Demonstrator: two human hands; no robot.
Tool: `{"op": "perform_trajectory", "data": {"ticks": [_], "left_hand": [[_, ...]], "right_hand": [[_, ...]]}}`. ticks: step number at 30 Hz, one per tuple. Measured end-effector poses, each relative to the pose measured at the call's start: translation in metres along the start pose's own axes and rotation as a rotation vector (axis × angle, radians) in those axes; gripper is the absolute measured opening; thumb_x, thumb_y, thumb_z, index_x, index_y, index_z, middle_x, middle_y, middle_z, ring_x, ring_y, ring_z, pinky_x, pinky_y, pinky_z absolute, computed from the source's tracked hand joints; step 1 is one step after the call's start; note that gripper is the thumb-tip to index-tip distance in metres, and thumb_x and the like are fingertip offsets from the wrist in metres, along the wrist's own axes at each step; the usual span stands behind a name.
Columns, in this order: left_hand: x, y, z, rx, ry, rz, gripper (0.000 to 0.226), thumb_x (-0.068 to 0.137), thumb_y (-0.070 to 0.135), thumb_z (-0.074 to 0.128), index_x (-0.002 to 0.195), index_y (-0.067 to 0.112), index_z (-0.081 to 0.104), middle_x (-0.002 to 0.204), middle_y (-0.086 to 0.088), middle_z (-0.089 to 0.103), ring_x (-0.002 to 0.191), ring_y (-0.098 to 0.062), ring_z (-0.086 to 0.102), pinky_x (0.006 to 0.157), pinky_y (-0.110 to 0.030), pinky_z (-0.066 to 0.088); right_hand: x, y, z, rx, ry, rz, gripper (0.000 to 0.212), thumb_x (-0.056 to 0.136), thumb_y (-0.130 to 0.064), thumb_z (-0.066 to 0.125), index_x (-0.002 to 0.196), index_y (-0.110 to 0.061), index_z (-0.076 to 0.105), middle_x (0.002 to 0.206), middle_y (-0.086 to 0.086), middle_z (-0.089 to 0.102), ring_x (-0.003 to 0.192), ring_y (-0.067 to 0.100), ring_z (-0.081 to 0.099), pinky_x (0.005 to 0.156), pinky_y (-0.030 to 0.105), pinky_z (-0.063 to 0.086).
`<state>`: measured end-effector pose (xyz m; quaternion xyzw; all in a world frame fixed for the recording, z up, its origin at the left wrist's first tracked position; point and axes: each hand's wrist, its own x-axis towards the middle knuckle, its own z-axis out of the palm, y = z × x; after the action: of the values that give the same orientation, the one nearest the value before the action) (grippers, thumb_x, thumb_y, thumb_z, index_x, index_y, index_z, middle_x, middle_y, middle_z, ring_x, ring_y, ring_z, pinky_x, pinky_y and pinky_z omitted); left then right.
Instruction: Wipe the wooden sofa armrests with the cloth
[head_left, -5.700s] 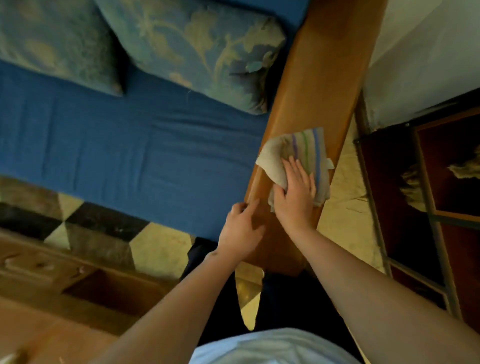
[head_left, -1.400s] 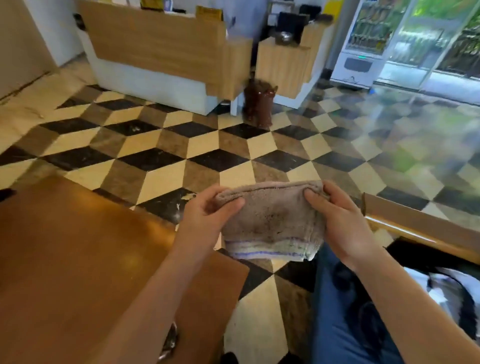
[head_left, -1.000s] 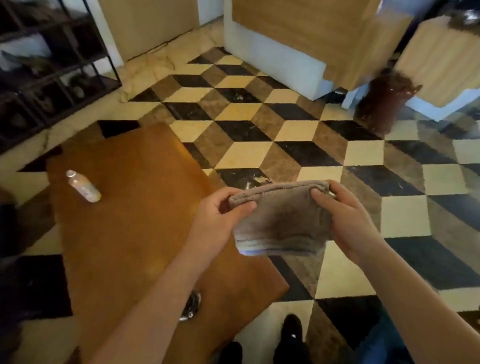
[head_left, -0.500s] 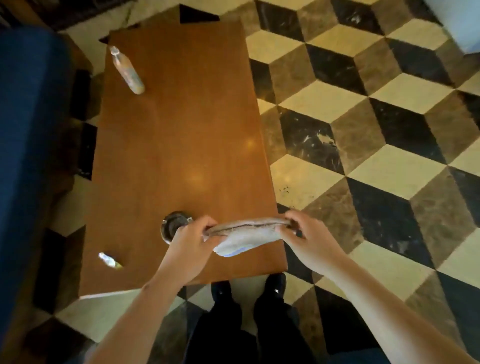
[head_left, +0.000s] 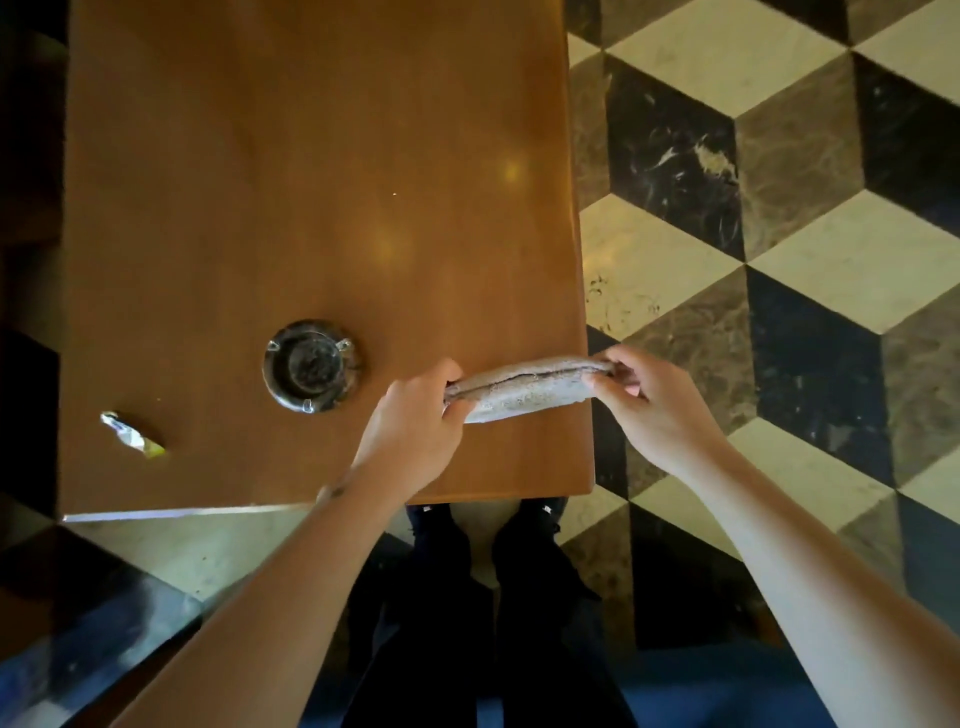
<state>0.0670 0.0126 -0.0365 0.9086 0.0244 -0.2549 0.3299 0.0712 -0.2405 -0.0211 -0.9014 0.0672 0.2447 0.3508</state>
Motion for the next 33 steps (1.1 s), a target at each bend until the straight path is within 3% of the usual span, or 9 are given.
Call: {"op": "perform_trajectory", "data": {"ticks": [4,8,10,12,25,27,29,31,33], "left_hand": [[0.012,0.006,-0.008,0.031,0.125,0.127,0.013,0.101,0.027,0.061,0.112,0.021,0.059,0.086,0.004,0.062,0.071,-0.017,0.061,0.058,-0.034,0.048],[0.016,-0.003,0.001,0.122,0.231,0.240,0.015,0.091,0.011,0.074,0.103,0.009,0.067,0.094,-0.004,0.066,0.086,-0.027,0.062,0.069,-0.040,0.054],[0.016,-0.014,0.014,0.170,0.241,0.256,0.017,0.083,0.004,0.079,0.096,0.004,0.069,0.090,-0.009,0.068,0.085,-0.033,0.064,0.069,-0.043,0.056],[0.013,-0.026,0.031,0.208,0.219,0.252,0.018,0.078,0.001,0.082,0.091,0.004,0.070,0.084,-0.008,0.068,0.081,-0.034,0.063,0.066,-0.043,0.055],[-0.027,-0.079,0.139,0.499,0.042,0.332,0.026,0.063,-0.009,0.072,0.081,0.009,0.064,0.082,-0.007,0.060,0.073,-0.031,0.058,0.059,-0.039,0.050],[-0.027,-0.080,0.140,0.579,-0.062,0.282,0.033,0.062,-0.006,0.076,0.089,0.010,0.066,0.091,-0.009,0.062,0.078,-0.031,0.060,0.061,-0.040,0.052],[-0.029,-0.077,0.140,0.730,-0.259,0.204,0.051,0.071,0.005,0.075,0.120,0.011,0.061,0.122,-0.015,0.056,0.100,-0.035,0.058,0.072,-0.042,0.052],[-0.032,-0.070,0.144,0.853,-0.463,0.172,0.072,0.084,0.019,0.064,0.149,0.006,0.034,0.150,-0.023,0.031,0.127,-0.044,0.043,0.091,-0.047,0.047],[-0.033,-0.057,0.139,0.930,-0.611,0.126,0.082,0.091,0.035,0.058,0.156,0.003,0.020,0.161,-0.025,0.016,0.142,-0.048,0.028,0.105,-0.054,0.040]], "right_hand": [[0.015,0.001,-0.010,-0.038,0.062,-0.072,0.018,0.103,-0.034,0.057,0.109,-0.020,0.065,0.095,0.006,0.076,0.083,0.022,0.074,0.068,0.048,0.062],[0.023,0.013,0.001,-0.086,0.086,-0.145,0.012,0.101,-0.029,0.061,0.104,-0.020,0.070,0.086,-0.008,0.069,0.061,-0.002,0.059,0.049,0.016,0.046],[0.022,0.026,0.013,-0.136,0.059,-0.173,0.015,0.101,-0.026,0.062,0.108,-0.017,0.071,0.102,-0.007,0.070,0.082,-0.001,0.061,0.069,0.020,0.052],[0.019,0.041,0.028,-0.190,0.030,-0.191,0.014,0.100,-0.025,0.064,0.106,-0.015,0.071,0.106,-0.005,0.070,0.099,0.016,0.062,0.086,0.040,0.053],[-0.042,0.121,0.122,-0.344,-0.027,-0.100,0.012,0.088,-0.012,0.077,0.099,-0.011,0.073,0.107,0.006,0.069,0.097,0.029,0.063,0.081,0.049,0.059],[-0.044,0.116,0.129,-0.381,-0.058,-0.063,0.012,0.091,-0.012,0.074,0.102,-0.011,0.073,0.109,0.006,0.067,0.099,0.030,0.063,0.084,0.048,0.058],[-0.045,0.109,0.132,-0.410,-0.145,-0.002,0.018,0.095,-0.013,0.067,0.112,-0.012,0.071,0.120,0.006,0.063,0.107,0.029,0.062,0.091,0.045,0.057],[-0.044,0.099,0.132,-0.443,-0.265,0.053,0.030,0.099,-0.017,0.061,0.129,-0.014,0.062,0.136,0.007,0.053,0.121,0.028,0.056,0.099,0.040,0.054],[-0.040,0.084,0.126,-0.490,-0.417,0.129,0.043,0.101,-0.024,0.057,0.142,-0.015,0.050,0.147,0.008,0.042,0.135,0.029,0.048,0.106,0.040,0.052]]}}
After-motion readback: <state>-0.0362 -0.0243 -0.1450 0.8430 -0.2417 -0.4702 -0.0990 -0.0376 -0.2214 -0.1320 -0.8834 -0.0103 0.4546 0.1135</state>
